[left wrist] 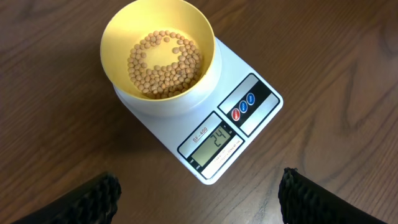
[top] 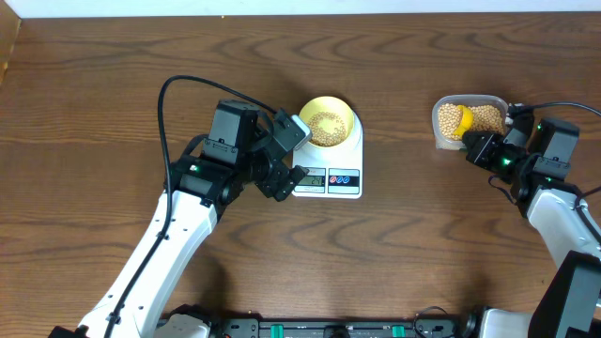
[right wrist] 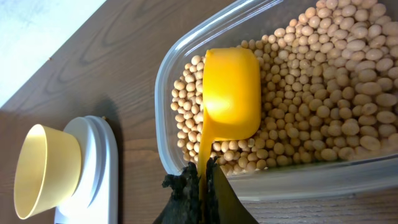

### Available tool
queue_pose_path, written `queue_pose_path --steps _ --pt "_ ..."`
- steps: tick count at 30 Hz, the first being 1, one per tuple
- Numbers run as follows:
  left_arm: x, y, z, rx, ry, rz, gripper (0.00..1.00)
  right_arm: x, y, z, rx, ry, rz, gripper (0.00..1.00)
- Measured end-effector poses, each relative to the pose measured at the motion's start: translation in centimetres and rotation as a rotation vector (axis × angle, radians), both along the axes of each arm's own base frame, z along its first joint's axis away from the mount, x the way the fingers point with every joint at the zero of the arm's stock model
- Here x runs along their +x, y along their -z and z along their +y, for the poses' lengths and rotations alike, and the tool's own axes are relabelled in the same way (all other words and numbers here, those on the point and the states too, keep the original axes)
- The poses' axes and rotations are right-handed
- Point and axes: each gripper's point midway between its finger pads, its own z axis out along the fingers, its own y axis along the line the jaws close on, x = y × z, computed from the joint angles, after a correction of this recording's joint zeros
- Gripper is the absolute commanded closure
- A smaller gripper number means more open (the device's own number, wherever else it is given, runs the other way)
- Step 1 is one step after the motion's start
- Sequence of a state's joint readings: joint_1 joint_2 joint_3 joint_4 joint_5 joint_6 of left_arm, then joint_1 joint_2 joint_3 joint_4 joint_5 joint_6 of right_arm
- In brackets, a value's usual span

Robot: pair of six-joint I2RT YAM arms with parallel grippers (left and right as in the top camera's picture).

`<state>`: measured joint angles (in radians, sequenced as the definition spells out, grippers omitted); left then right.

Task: Scoop item into bowl and weigh 50g on scale
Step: 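Dip the scoop into the soybeans in the tub with the right gripper, then lift the filled scoop up out of the tub with the right gripper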

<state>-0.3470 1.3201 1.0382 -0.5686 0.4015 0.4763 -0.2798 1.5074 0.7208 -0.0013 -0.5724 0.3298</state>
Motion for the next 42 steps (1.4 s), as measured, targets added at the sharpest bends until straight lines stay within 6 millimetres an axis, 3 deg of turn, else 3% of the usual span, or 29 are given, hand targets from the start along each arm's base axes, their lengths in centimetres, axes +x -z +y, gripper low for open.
queue_pose_path --steps 31,42 --pt "0.0 0.0 0.0 0.000 0.000 0.000 0.16 -0.5 -0.7 -1.5 0.112 0.012 -0.016 0.99" --pt "0.0 0.0 0.0 0.000 -0.001 0.000 0.16 -0.4 0.8 -1.5 0.153 0.000 0.009 0.99"
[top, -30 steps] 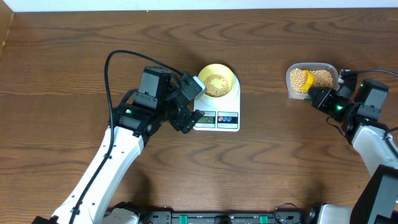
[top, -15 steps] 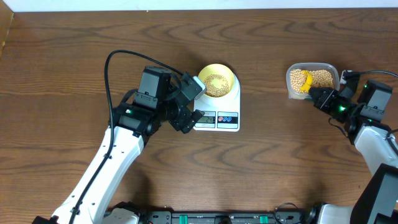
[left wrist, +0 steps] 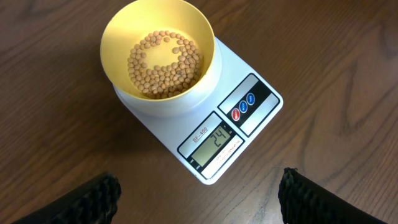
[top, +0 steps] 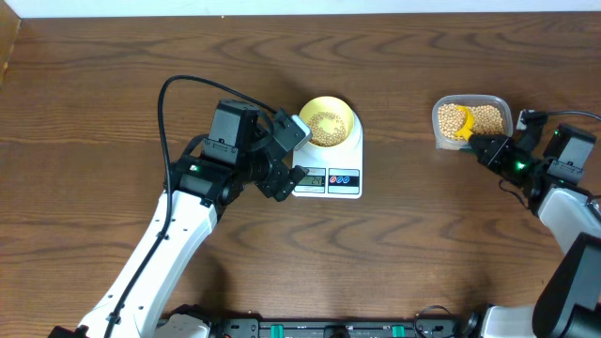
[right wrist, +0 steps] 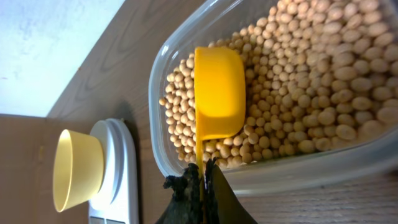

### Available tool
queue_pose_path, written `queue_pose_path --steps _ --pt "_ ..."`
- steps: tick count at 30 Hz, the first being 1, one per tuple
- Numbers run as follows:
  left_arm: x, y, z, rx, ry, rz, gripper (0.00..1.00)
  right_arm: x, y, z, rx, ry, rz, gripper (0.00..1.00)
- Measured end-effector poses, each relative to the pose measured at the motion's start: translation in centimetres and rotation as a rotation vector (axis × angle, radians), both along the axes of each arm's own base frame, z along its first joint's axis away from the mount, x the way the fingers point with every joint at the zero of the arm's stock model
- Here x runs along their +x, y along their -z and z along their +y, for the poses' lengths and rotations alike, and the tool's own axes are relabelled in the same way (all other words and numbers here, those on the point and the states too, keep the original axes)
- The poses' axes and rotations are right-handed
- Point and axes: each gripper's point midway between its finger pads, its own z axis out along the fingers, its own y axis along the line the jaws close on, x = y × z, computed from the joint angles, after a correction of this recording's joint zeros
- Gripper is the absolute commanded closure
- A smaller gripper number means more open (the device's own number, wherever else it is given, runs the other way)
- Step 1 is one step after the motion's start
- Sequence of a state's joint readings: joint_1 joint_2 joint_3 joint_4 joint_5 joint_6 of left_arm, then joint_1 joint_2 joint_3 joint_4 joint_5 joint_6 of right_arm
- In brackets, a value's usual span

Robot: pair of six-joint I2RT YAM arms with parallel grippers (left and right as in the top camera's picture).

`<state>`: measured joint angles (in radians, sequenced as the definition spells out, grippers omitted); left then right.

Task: Scoop item into bowl and weigh 50g on scale
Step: 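Lift the filled scoop up out of the tub with the right gripper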

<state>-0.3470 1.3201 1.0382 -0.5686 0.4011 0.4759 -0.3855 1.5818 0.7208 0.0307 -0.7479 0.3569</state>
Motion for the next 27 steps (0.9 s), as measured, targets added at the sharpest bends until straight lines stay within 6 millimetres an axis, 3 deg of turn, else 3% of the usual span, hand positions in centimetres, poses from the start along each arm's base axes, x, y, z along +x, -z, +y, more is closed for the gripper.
queue_pose_path --steps 6,27 --pt "0.0 0.0 0.0 0.000 0.000 0.000 0.16 0.3 0.5 0.4 0.050 -0.021 -0.005 0.99" --pt "0.0 0.0 0.0 0.000 0.000 0.000 0.16 1.2 -0.8 0.4 0.099 -0.002 -0.046 0.99"
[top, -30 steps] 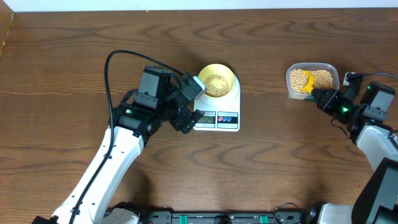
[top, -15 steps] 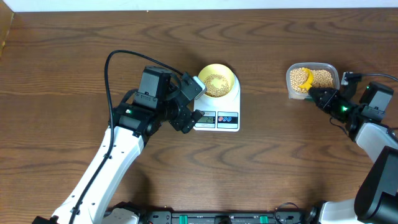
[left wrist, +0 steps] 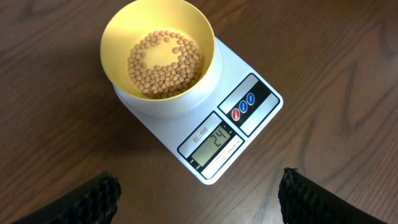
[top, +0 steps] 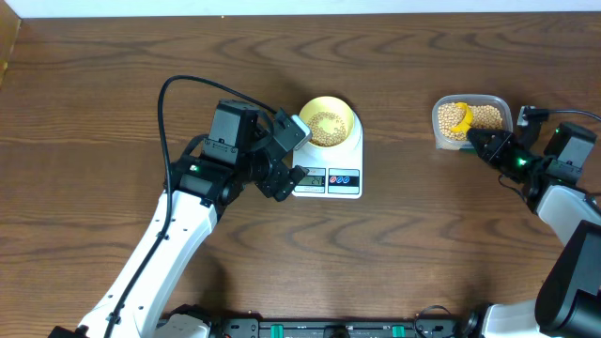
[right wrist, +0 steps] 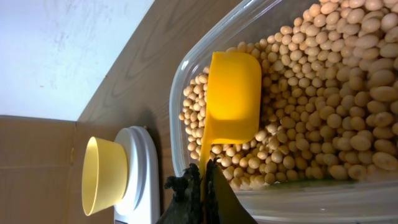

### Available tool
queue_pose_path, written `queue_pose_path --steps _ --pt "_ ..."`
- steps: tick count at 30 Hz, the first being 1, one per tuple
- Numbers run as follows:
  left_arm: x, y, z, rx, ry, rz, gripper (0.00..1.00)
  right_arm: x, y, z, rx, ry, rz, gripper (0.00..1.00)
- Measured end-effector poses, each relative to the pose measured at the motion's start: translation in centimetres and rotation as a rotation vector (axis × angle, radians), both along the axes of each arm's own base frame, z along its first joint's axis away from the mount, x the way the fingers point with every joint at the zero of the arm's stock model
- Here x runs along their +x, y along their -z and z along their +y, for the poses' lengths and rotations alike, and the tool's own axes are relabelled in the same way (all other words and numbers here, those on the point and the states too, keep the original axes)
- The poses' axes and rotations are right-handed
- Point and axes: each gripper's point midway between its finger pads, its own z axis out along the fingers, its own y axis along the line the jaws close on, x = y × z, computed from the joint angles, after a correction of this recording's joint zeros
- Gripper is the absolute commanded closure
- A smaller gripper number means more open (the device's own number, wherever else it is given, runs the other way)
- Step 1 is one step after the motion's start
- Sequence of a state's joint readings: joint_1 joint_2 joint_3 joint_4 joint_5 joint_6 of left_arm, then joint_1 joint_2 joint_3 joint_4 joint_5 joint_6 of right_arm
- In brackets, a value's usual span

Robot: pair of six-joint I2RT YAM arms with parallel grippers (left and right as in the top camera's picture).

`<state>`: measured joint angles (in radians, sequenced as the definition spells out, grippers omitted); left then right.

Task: Scoop item into bowl and weigh 50g on scale
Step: 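Lift the filled scoop up out of the tub with the right gripper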

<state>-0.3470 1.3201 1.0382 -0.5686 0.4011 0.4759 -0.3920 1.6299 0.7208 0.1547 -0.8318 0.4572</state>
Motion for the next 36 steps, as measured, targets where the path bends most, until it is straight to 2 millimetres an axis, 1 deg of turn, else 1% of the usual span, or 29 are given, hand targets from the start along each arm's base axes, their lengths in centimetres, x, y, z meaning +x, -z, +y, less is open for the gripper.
queue_pose_path --steps 4,10,19,25,36 --pt "0.0 0.0 0.0 0.000 0.000 0.000 0.16 -0.1 -0.2 -0.6 0.014 0.010 -0.003 0.99" --pt "0.0 0.0 0.0 0.000 0.000 0.000 0.16 -0.4 -0.6 -1.9 0.042 0.028 -0.020 0.99" --pt "0.0 0.0 0.0 0.000 0.000 0.000 0.16 -0.8 -1.1 -2.9 0.070 0.034 -0.037 0.99" --pt "0.0 0.0 0.0 0.000 0.001 0.000 0.16 -1.1 -1.5 -3.2 0.095 0.028 -0.051 0.99" --pt "0.0 0.0 0.0 0.000 0.001 0.000 0.16 -1.6 -2.5 -3.1 0.143 -0.012 -0.083 0.99"
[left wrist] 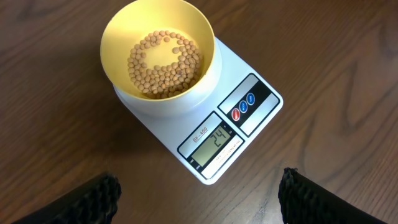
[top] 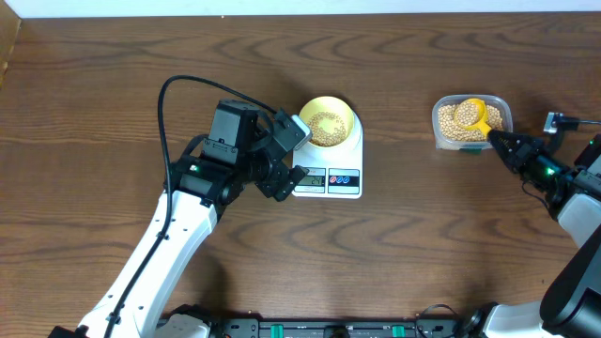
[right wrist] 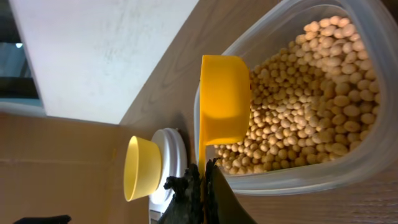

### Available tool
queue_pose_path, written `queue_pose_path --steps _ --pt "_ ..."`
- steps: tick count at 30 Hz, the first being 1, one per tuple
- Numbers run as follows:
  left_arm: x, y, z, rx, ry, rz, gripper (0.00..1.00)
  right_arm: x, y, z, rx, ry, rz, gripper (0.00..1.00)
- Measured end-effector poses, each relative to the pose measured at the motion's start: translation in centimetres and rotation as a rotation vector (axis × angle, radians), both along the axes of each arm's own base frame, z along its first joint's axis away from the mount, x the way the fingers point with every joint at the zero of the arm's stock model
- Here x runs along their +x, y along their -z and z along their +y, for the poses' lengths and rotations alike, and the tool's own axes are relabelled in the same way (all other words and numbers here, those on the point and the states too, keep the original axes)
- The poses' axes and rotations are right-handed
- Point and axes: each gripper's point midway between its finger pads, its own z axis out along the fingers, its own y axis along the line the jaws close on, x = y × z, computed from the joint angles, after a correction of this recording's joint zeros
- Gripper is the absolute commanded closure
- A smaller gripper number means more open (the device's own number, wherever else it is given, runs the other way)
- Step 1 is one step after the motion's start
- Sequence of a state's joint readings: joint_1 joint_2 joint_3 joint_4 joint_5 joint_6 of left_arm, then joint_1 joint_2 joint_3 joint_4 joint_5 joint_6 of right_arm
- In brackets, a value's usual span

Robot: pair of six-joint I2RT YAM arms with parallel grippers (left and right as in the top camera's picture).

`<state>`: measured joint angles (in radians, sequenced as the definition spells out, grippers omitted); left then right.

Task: Scoop item into bowl and weigh 50g on scale
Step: 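Lift the filled scoop up out of the tub with the right gripper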

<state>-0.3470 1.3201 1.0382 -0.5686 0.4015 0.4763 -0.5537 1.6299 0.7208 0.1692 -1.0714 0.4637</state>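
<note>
A yellow bowl (top: 329,121) with a layer of soybeans (left wrist: 165,64) stands on the white scale (top: 340,181), whose display (left wrist: 211,144) reads 24. My left gripper (left wrist: 199,199) hangs open just in front of the scale, with nothing between its fingers. At the far right my right gripper (right wrist: 202,177) is shut on the handle of a yellow scoop (right wrist: 225,101). The scoop (top: 473,114) is over the clear container of soybeans (top: 471,122), its cup turned on its side above the beans.
The left arm (top: 202,188) lies left of the scale. A white wall edge (top: 300,7) runs along the table's far side. Brown table (top: 394,253) stretches between scale and container.
My right gripper has pulled back to the right and tilted, and the scoop's cup now sits further into the middle of the container. The left arm, bowl and reading of 24 are unchanged.
The scoop lay at the container's left end on the beans, with my right gripper shut on its handle. At each later moment the right arm stood further right and more tilted, and the scoop is now mid-container. The scale read 24 throughout.
</note>
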Motion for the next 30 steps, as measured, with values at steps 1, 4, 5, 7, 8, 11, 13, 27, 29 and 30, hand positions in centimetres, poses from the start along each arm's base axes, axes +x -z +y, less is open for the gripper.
queue_pose_path --steps 1,4,5,7,8,11,13,27,29,30 --pt "0.0 0.0 0.0 0.000 -0.001 0.000 0.16 0.0 -0.1 0.0 0.004 -0.003 -0.004 0.99" --pt "0.0 0.0 0.0 0.000 -0.001 0.000 0.16 -0.1 -0.4 0.1 0.012 -0.017 -0.020 0.99" --pt "0.0 0.0 0.0 0.000 0.000 0.000 0.16 -0.1 -0.6 0.2 0.014 -0.026 -0.030 0.99" --pt "0.0 0.0 0.0 0.000 0.000 0.000 0.16 -0.1 -1.0 0.4 0.019 -0.043 -0.051 0.99" --pt "0.0 0.0 0.0 0.000 0.000 0.000 0.16 -0.1 -1.2 0.5 0.023 -0.051 -0.060 0.99" --pt "0.0 0.0 0.0 0.000 -0.001 0.000 0.16 -0.2 -1.7 0.8 0.042 -0.068 -0.074 0.99" --pt "0.0 0.0 0.0 0.000 0.000 0.000 0.16 -0.2 -1.8 0.9 0.054 -0.073 -0.073 0.99" --pt "0.0 0.0 0.0 0.000 0.000 0.000 0.16 0.9 -3.6 5.9 0.092 -0.199 -0.112 0.99" --pt "0.0 0.0 0.0 0.000 0.000 0.000 0.16 1.1 -3.9 6.9 0.099 -0.218 -0.115 0.99" --pt "0.0 0.0 0.0 0.000 0.000 0.000 0.16 1.2 -4.1 7.5 0.104 -0.229 -0.115 0.99"
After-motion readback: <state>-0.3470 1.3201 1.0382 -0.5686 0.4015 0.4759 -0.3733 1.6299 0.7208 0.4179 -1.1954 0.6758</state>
